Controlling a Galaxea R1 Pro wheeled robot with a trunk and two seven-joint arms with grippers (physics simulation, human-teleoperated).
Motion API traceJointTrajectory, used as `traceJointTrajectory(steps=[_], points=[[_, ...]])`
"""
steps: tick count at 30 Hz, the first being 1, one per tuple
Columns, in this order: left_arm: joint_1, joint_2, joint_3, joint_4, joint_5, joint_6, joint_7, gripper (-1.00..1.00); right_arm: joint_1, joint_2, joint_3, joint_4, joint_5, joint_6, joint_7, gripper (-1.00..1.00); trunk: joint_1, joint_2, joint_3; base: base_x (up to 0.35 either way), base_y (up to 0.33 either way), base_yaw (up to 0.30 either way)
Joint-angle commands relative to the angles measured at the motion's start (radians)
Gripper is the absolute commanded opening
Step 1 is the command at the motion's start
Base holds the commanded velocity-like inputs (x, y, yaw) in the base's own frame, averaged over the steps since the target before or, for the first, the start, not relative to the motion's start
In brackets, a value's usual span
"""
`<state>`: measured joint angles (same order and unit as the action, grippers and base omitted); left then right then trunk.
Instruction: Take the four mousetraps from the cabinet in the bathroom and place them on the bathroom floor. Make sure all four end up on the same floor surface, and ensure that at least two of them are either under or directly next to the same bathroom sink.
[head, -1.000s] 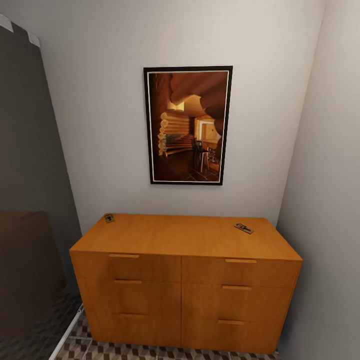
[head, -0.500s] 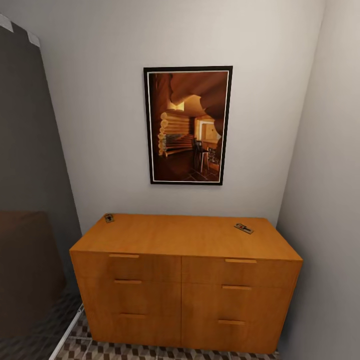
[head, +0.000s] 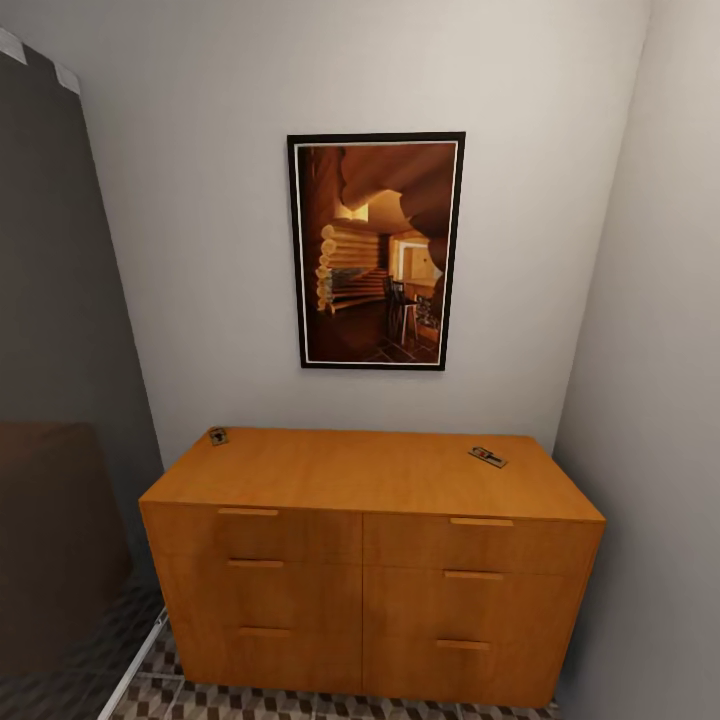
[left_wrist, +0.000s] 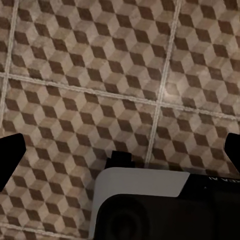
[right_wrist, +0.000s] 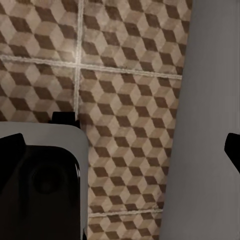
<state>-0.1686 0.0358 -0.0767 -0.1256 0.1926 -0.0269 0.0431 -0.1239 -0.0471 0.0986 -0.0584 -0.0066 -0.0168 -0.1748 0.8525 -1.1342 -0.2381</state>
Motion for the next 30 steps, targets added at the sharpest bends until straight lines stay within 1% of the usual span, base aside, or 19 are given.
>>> traceJointTrajectory(steps=[1,5,9,12,15,16,19,22,23,24,27,30], points=[[0.0,0.004,-0.009,-0.005,0.009,0.003,0.003,1.0,-0.001,0.0,0.008,-0.005,-0.002,0.004,-0.003,1.0,0.0,-0.001,-0.001,0.0,0.0,0.0],[0.0,0.015,-0.011,-0.028,0.012,0.025,0.003,1.0,-0.001,-0.007,0.004,-0.027,-0.006,0.027,-0.002,1.0,0.0,-0.001,-0.001,0.0,0.0,0.0],[0.0,0.02,-0.012,-0.05,0.015,0.048,0.002,1.0,0.0,-0.023,-0.016,-0.05,-0.014,0.049,-0.001,1.0,0.0,-0.001,-0.001,0.0,0.0,0.0],[-0.001,0.014,-0.014,-0.067,0.017,0.065,-0.001,1.0,0.0,-0.033,-0.033,-0.067,-0.021,0.066,0.0,1.0,0.0,-0.001,-0.001,0.0,0.0,0.0],[-0.003,-0.001,-0.015,-0.084,0.017,0.081,-0.002,1.0,-0.011,-0.043,-0.049,-0.084,-0.024,0.083,0.001,1.0,0.0,-0.001,-0.001,0.0,0.0,0.0],[-0.004,-0.006,-0.015,-1.391,0.017,0.932,-0.003,1.0,-0.021,-0.047,-0.14,-1.467,-0.025,1.064,0.001,1.0,0.0,-0.001,-0.001,0.0,0.0,0.0],[-0.007,-0.018,-0.015,-1.404,0.017,0.944,-0.003,1.0,-0.073,-0.056,-0.157,-1.49,-0.026,1.064,0.001,1.0,0.0,-0.001,-0.001,0.0,0.0,0.0],[-0.01,-0.025,-0.015,-1.411,0.017,0.951,-0.003,1.0,-0.142,-0.061,-0.166,-1.5,-0.027,1.064,0.001,1.0,0.0,-0.001,-0.001,0.0,0.0,0.0],[-0.016,-0.028,-0.015,-1.414,0.018,0.953,-0.003,1.0,-0.19,-0.062,-0.169,-1.504,-0.027,1.064,0.001,1.0,0.0,-0.001,-0.001,0.0,0.0,0.0],[-0.023,-0.029,-0.015,-1.414,0.018,0.953,-0.002,1.0,-0.214,-0.062,-0.17,-1.505,-0.027,1.064,0.001,1.0,0.0,-0.001,-0.001,0.0,0.0,0.0],[-0.061,-0.032,-0.015,-1.416,0.017,0.955,0.0,1.0,-0.286,-0.061,-0.172,-1.508,-0.028,1.064,0.001,1.0,0.0,-0.001,-0.001,0.0,0.0,0.0],[-0.113,-0.037,-0.015,-1.416,0.016,0.956,0.0,1.0,-0.352,-0.059,-0.173,-1.508,-0.029,1.064,0.001,1.0,0.0,-0.001,-0.001,0.0,0.0,0.0]])
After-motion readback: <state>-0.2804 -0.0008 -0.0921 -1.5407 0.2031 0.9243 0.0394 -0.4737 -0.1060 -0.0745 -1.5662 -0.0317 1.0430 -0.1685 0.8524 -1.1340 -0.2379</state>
